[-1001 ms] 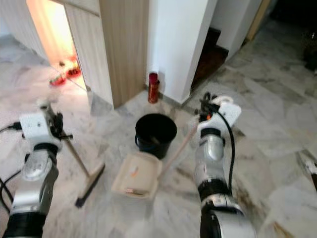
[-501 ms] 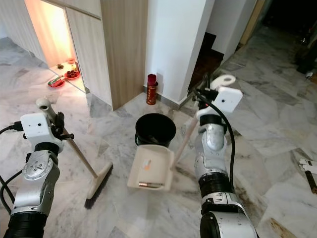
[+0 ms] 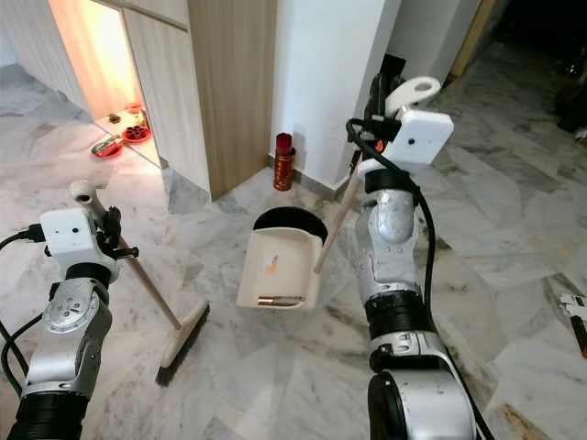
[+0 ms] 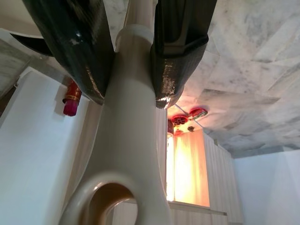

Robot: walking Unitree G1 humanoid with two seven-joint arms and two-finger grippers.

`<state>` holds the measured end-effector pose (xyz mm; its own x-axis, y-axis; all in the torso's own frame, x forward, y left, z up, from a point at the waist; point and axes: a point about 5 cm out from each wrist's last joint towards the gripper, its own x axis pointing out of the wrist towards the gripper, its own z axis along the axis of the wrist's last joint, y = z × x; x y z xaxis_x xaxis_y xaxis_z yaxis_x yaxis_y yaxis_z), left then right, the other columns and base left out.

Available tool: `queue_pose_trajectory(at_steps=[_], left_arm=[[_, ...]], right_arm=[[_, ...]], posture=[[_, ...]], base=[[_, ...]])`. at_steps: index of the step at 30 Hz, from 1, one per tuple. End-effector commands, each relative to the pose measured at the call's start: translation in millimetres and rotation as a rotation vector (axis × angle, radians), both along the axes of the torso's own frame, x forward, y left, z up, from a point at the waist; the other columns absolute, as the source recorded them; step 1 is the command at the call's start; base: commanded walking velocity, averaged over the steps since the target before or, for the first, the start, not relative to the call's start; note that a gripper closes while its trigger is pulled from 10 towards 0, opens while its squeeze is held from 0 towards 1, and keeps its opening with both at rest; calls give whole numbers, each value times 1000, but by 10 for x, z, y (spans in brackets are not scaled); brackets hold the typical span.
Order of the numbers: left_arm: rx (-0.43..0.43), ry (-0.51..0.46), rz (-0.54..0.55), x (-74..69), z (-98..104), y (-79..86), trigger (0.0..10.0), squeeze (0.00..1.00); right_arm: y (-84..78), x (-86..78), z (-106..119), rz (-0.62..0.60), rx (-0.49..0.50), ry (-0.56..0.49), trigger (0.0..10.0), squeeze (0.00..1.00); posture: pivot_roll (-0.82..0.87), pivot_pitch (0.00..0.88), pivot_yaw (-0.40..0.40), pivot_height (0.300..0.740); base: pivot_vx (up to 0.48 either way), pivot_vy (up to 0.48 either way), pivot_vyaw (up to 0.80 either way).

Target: Sweep floor

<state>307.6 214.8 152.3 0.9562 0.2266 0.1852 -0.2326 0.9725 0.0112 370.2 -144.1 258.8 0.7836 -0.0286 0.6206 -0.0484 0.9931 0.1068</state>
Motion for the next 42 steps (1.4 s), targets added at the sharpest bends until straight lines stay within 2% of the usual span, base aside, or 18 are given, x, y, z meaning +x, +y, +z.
queue_pose_trajectory(at_steps=[1, 14, 42], left_arm=[[25, -77, -8, 19, 146, -36, 10000, 0], [41, -83, -8, 36, 159, -39, 10000, 0], [44, -85, 3, 29, 149, -38, 10000, 0]], right_arm=[[6, -46, 296, 2, -15, -118, 10000, 0], [75, -56, 458, 17, -34, -178, 10000, 0], [108, -48, 484, 39, -37, -183, 10000, 0]], posture=[[143, 10, -86, 740], [143, 0, -85, 740], [141, 6, -96, 740]], base=[[0, 0, 0], [0, 0, 0], [263, 0, 0]])
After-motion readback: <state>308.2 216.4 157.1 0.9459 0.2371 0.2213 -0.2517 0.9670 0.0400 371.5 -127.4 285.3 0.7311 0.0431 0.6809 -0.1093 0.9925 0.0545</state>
